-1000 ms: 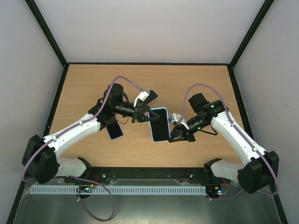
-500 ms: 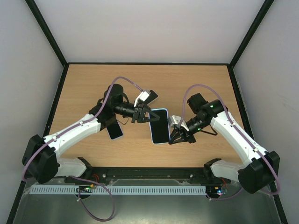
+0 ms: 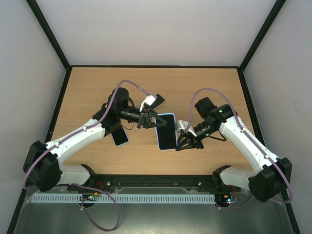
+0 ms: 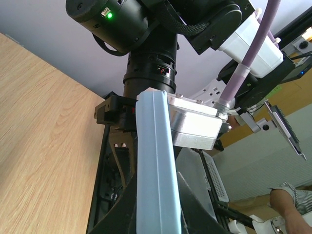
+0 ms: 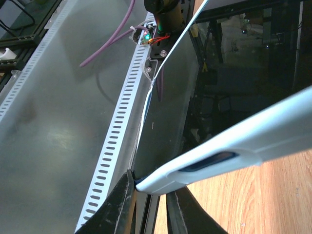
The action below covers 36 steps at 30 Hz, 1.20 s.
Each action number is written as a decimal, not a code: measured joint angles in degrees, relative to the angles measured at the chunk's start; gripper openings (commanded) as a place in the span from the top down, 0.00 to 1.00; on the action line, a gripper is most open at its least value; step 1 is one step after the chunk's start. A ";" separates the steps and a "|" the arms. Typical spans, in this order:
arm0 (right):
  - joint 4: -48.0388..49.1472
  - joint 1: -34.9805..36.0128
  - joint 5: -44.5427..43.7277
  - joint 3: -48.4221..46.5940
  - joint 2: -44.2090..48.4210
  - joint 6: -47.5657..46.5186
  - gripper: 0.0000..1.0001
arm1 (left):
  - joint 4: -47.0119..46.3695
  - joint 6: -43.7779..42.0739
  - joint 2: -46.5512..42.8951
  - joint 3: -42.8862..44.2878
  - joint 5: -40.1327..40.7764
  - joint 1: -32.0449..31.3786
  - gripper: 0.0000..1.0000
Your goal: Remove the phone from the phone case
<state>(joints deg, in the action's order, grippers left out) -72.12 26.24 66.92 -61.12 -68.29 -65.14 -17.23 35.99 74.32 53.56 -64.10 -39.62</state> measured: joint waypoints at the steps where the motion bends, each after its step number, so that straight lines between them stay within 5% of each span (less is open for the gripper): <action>1: 0.24 0.04 -0.02 0.00 0.00 0.15 0.85 | 0.00 0.00 -0.02 0.00 0.02 0.00 0.97; 28: 2.97 0.44 -4.39 0.00 0.04 -5.81 0.69 | 3.34 -2.64 -0.31 -0.13 0.87 -0.13 0.97; 36: 3.69 0.44 -7.72 -0.83 0.02 -9.09 0.72 | 5.84 -4.66 -0.31 1.22 0.68 -0.87 0.97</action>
<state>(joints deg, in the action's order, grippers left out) -68.42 26.68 59.20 -61.95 -68.27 -74.24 -11.40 31.33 74.02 54.78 -63.42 -40.49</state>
